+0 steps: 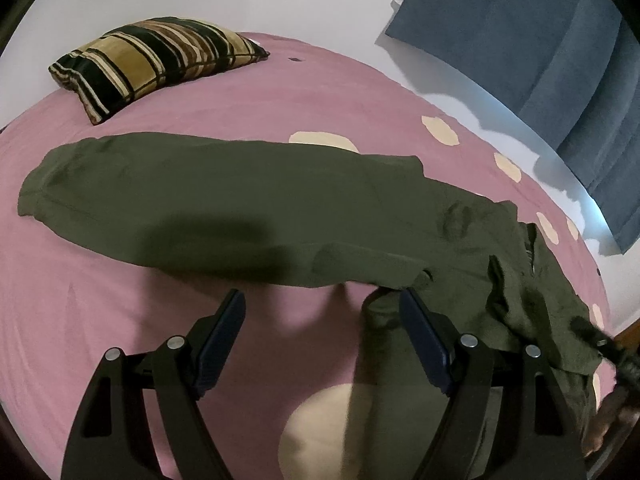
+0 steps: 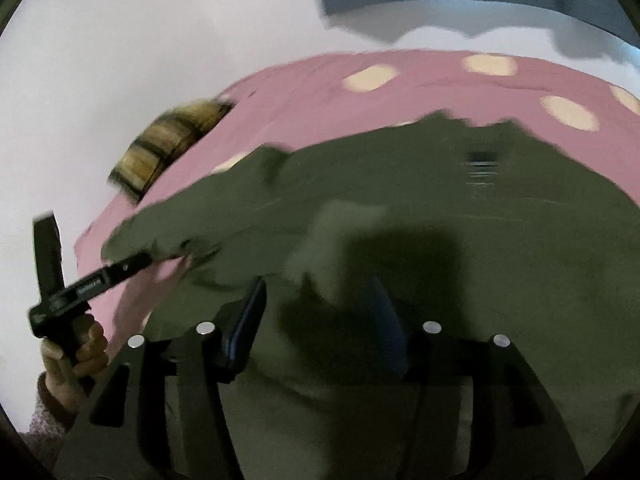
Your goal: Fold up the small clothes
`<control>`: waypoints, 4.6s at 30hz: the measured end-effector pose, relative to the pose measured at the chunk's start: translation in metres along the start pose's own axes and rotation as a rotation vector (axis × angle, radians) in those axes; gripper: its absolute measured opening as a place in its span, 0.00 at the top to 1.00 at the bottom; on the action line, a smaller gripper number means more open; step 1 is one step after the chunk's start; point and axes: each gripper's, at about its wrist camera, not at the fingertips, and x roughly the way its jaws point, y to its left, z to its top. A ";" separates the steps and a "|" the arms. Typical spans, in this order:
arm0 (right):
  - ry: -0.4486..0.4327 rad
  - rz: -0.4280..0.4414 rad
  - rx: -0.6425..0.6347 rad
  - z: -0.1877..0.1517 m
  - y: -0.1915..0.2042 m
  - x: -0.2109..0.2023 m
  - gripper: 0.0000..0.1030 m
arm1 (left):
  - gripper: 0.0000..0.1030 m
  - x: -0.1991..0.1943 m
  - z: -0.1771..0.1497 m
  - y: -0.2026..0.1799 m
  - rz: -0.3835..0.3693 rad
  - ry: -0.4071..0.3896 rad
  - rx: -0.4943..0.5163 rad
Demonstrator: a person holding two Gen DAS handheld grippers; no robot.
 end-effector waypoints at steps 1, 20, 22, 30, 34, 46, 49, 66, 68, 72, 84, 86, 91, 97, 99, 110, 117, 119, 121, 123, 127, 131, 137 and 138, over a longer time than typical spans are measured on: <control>-0.024 -0.024 0.031 -0.001 -0.019 -0.014 0.45 | 0.24 0.001 -0.001 -0.002 -0.001 0.003 0.003; -0.038 -0.200 0.504 -0.065 -0.260 -0.076 0.83 | 0.24 0.015 -0.010 -0.024 0.047 0.041 0.047; -0.039 -0.208 0.496 -0.067 -0.257 -0.073 0.83 | 0.24 0.015 -0.011 -0.024 0.052 0.041 0.048; -0.101 -0.152 0.531 -0.074 -0.259 -0.090 0.72 | 0.24 0.010 -0.013 -0.008 0.051 0.053 0.010; -0.180 -0.146 0.537 -0.075 -0.253 -0.110 0.64 | 0.24 -0.005 -0.012 0.022 0.030 0.030 -0.055; -0.229 -0.114 0.485 -0.066 -0.218 -0.122 0.46 | 0.24 -0.029 0.004 0.189 -0.020 -0.082 -0.543; -0.222 -0.112 0.478 -0.062 -0.211 -0.116 0.45 | 0.24 -0.024 0.015 0.214 -0.051 -0.099 -0.602; -0.215 -0.136 0.483 -0.063 -0.197 -0.101 0.38 | 0.77 -0.017 0.048 0.240 0.063 -0.087 -0.608; -0.221 -0.139 0.483 -0.064 -0.195 -0.103 0.38 | 0.77 -0.027 0.054 0.231 0.079 -0.105 -0.588; -0.232 -0.139 0.485 -0.065 -0.195 -0.108 0.38 | 0.77 -0.049 0.074 0.203 0.095 -0.152 -0.517; -0.241 -0.117 0.470 -0.066 -0.190 -0.116 0.38 | 0.77 -0.101 0.126 0.007 0.006 -0.240 -0.109; -0.242 -0.113 0.462 -0.066 -0.187 -0.117 0.38 | 0.77 -0.097 0.128 -0.034 -0.030 -0.240 -0.042; -0.243 -0.099 0.453 -0.067 -0.184 -0.120 0.38 | 0.77 -0.088 0.115 -0.126 -0.086 -0.246 0.115; -0.233 -0.081 0.453 -0.070 -0.182 -0.120 0.38 | 0.77 -0.048 0.077 -0.225 -0.157 -0.147 0.235; -0.227 -0.078 0.452 -0.070 -0.181 -0.118 0.38 | 0.77 -0.035 0.061 -0.247 -0.159 -0.126 0.272; -0.178 -0.057 0.476 -0.077 -0.183 -0.100 0.38 | 0.77 0.039 -0.025 -0.330 -0.113 -0.005 0.433; -0.164 -0.044 0.498 -0.080 -0.187 -0.092 0.38 | 0.72 0.061 -0.062 -0.355 -0.109 0.039 0.534; -0.164 -0.038 0.504 -0.080 -0.189 -0.092 0.38 | 0.58 0.053 -0.066 -0.360 -0.148 0.033 0.557; -0.164 -0.032 0.507 -0.080 -0.189 -0.091 0.37 | 0.36 0.038 -0.068 -0.365 -0.193 -0.002 0.587; -0.166 -0.028 0.514 -0.080 -0.190 -0.092 0.37 | 0.29 0.020 -0.070 -0.369 -0.248 -0.046 0.614; -0.173 -0.018 0.531 -0.081 -0.194 -0.095 0.37 | 0.27 -0.009 -0.066 -0.369 -0.344 -0.069 0.631; -0.204 0.021 0.550 -0.077 -0.195 -0.108 0.37 | 0.27 -0.024 -0.046 -0.328 -0.393 -0.068 0.550; -0.174 0.068 0.536 -0.053 -0.198 -0.100 0.27 | 0.27 -0.026 -0.020 -0.230 -0.305 -0.124 0.434; -0.161 0.078 0.541 -0.045 -0.201 -0.091 0.27 | 0.27 -0.025 -0.019 -0.218 -0.289 -0.125 0.425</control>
